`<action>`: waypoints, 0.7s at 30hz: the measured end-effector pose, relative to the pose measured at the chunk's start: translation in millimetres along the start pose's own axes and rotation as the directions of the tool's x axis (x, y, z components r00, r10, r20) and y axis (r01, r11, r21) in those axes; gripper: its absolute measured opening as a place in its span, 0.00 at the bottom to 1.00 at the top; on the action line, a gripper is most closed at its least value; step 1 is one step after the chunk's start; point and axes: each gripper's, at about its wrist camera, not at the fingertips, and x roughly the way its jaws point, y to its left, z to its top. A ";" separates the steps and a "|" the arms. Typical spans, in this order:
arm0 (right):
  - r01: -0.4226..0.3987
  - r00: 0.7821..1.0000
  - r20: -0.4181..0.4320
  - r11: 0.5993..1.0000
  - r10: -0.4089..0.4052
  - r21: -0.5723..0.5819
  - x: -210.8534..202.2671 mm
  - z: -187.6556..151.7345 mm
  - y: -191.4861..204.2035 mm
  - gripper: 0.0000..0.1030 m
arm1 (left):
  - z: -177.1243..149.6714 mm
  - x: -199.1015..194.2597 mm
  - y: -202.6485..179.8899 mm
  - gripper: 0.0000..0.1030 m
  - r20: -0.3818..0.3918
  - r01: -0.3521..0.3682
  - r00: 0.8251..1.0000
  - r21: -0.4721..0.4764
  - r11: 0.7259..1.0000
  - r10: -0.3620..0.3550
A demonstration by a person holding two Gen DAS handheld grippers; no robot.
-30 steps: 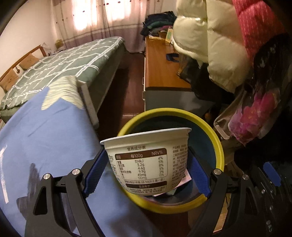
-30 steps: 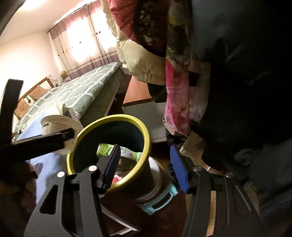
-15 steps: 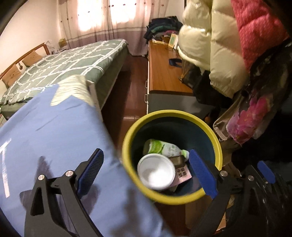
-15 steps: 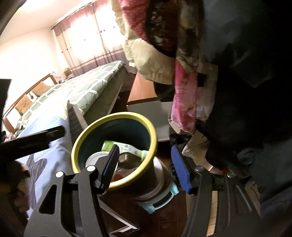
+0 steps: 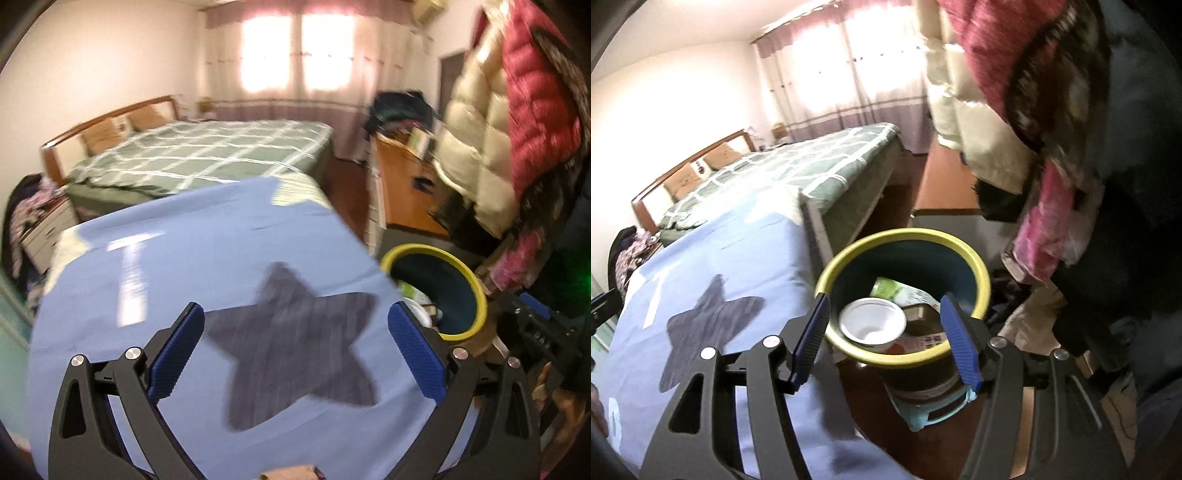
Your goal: Collect trash
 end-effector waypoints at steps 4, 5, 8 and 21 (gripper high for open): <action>-0.021 0.999 0.038 0.999 0.023 -0.045 -20.2 1.9 21.1 0.60 | -21.4 -35.0 43.8 0.95 0.040 -0.073 0.996 -0.073 0.995 0.077; -0.023 0.998 0.052 0.998 0.026 -0.059 -26.7 2.3 26.4 0.61 | -27.6 -44.1 55.4 0.95 0.051 -0.091 0.994 -0.091 0.992 0.096; -0.020 0.995 0.092 0.996 0.029 -0.092 -43.5 2.3 39.2 0.63 | -44.0 -65.3 80.7 0.95 0.073 -0.135 0.986 -0.148 0.980 0.147; -0.055 0.990 0.122 0.986 0.075 -0.155 -60.4 -0.6 67.0 0.64 | -66.0 -122.8 113.9 0.95 0.171 -0.223 0.950 -0.207 0.952 0.260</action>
